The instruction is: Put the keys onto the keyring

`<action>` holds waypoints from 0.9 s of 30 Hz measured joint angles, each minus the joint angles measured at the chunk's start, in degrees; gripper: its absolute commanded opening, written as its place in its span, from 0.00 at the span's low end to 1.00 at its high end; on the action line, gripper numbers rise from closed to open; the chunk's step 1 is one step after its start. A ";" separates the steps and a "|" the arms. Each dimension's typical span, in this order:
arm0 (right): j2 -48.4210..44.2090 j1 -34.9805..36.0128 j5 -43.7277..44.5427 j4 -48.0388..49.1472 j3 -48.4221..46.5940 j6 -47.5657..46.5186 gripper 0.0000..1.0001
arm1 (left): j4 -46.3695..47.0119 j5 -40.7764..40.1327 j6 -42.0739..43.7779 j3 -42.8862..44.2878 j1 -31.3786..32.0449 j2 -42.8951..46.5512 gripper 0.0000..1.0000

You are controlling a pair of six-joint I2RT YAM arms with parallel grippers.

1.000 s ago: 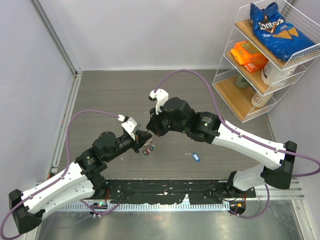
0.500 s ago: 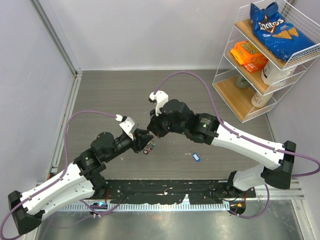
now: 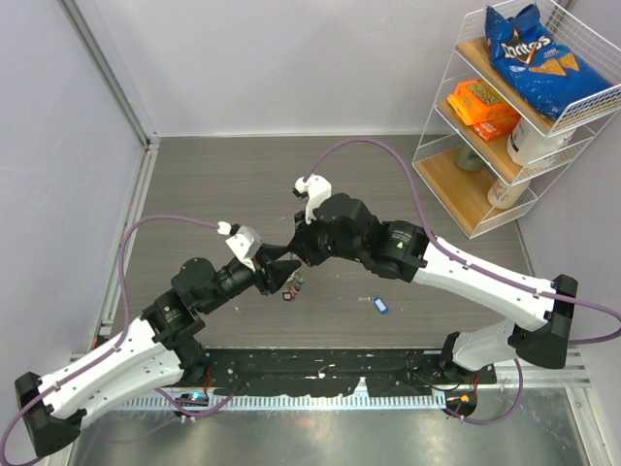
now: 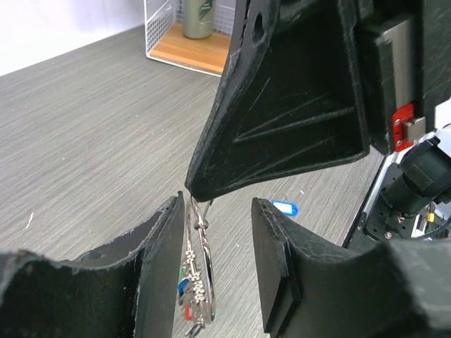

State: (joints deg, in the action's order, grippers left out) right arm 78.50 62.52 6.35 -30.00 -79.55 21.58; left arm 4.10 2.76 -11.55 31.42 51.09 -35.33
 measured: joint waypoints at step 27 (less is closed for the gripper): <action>-2.12 0.79 2.14 -0.48 -2.89 2.78 0.06 | 13.94 -0.04 1.09 -5.75 0.00 0.96 0.34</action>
State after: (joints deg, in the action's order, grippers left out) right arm 76.38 63.31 8.49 -30.48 -82.43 24.36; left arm 18.04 2.72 -10.46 25.67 51.09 -34.37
